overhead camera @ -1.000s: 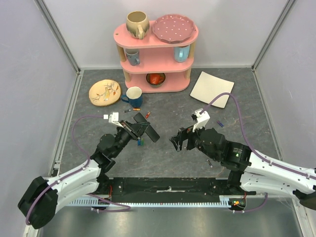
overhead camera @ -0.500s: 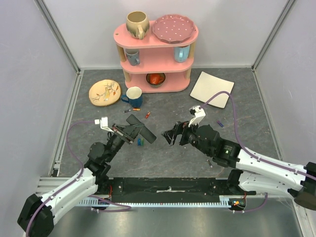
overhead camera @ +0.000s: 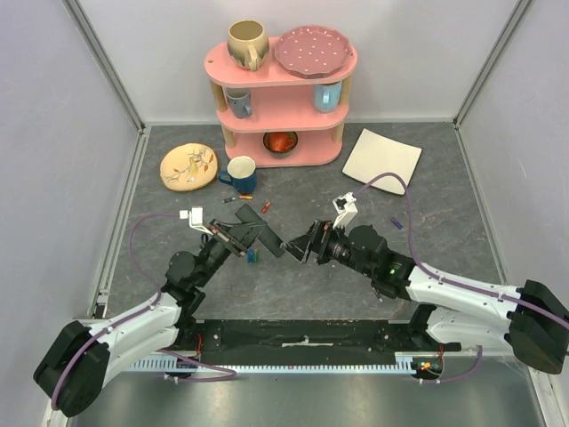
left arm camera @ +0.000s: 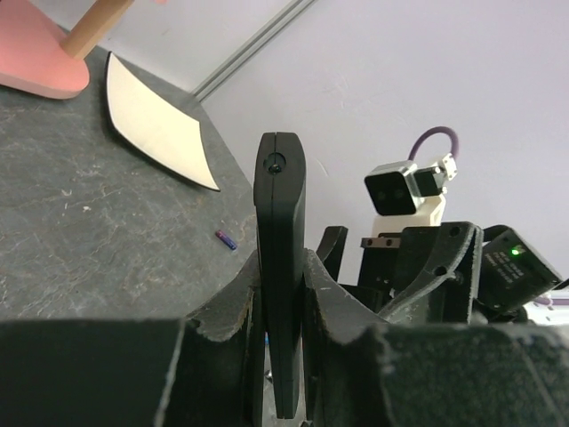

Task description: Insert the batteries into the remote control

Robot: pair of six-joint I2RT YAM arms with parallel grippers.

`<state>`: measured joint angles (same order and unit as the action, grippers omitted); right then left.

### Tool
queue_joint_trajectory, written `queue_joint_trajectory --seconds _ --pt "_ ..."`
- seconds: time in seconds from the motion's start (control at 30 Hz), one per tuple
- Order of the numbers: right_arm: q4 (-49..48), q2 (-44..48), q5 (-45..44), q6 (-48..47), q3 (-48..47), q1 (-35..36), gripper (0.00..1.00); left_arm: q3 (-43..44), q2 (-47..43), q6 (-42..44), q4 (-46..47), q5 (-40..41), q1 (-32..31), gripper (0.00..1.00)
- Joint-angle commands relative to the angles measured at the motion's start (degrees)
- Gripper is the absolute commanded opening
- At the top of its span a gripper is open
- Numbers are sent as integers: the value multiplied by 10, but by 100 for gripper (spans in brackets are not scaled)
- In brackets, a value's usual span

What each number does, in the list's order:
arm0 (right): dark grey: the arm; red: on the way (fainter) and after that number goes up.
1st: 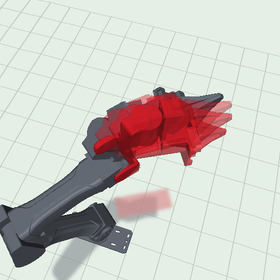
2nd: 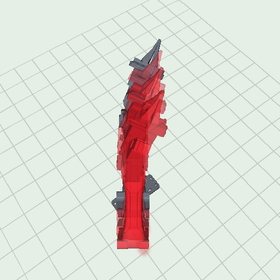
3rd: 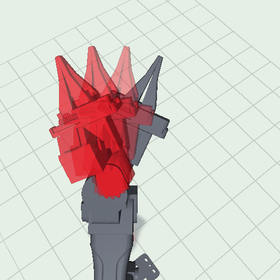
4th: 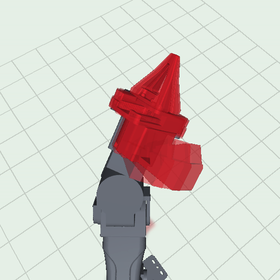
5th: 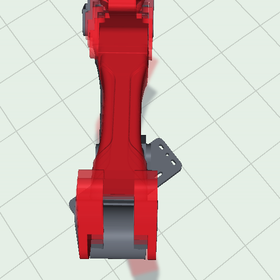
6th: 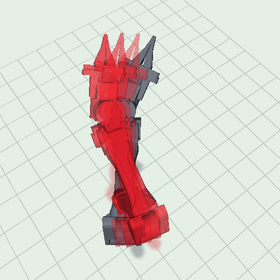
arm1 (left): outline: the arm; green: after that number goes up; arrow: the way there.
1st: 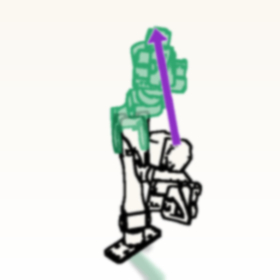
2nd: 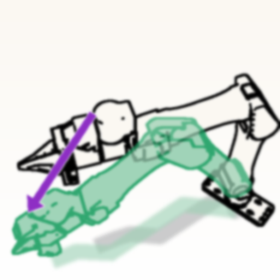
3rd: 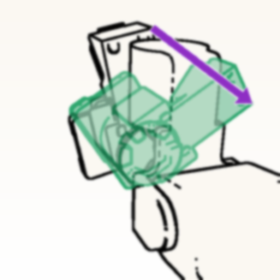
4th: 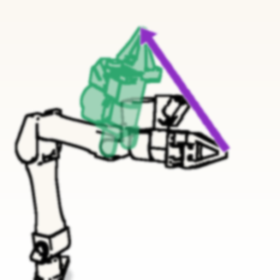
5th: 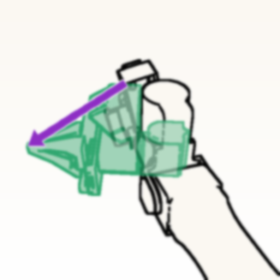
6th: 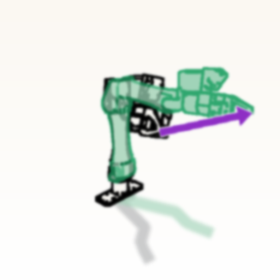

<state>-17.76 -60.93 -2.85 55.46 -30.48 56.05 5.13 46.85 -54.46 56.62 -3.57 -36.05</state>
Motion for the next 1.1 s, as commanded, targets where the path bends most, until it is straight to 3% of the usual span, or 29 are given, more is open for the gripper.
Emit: queue_joint_trajectory --seconds 0.0,0.23,1.07 --pt "-92 -7 55 27 10 -12 98 2 -1 -10 59 -4 3 2" --pt "-179 -32 93 31 24 -16 94 9 13 -16 57 -15 3 2" --pt "-228 -108 115 54 22 -28 76 16 22 -30 67 -37 2 2"
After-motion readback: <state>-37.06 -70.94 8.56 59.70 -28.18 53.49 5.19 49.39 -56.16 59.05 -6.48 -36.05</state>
